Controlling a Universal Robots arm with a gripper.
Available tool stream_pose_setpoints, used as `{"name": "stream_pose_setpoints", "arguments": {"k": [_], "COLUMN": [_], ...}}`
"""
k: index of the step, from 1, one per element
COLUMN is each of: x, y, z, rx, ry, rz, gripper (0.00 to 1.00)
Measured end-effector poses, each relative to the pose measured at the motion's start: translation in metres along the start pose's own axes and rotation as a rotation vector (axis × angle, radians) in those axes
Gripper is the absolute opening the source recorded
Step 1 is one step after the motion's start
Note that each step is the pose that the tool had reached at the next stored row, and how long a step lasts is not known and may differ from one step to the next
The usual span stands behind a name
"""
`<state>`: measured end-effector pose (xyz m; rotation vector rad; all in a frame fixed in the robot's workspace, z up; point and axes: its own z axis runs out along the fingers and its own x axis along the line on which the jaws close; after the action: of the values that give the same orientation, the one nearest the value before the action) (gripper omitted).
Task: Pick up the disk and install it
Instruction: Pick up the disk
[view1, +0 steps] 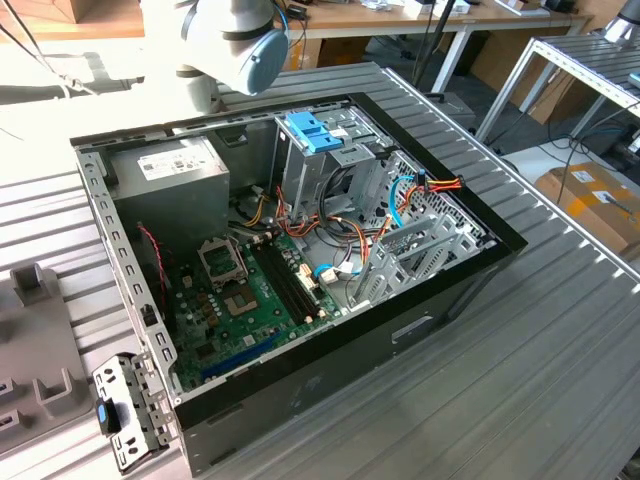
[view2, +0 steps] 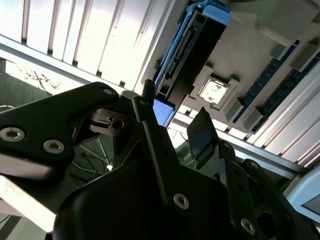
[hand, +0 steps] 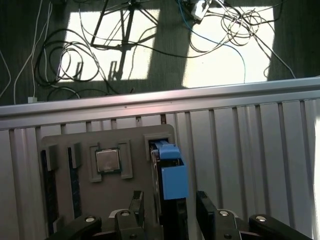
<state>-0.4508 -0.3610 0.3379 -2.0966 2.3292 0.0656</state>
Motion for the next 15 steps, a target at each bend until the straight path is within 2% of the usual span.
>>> {"name": "stream_pose_setpoints", "arguments": {"k": [15], "x": [-0.0058], "y": [0.0003], "z": [0.0152], "rx": [0.0000], "ry": [-0.0001], "rz": [0.000], "gripper": [0.54]}}
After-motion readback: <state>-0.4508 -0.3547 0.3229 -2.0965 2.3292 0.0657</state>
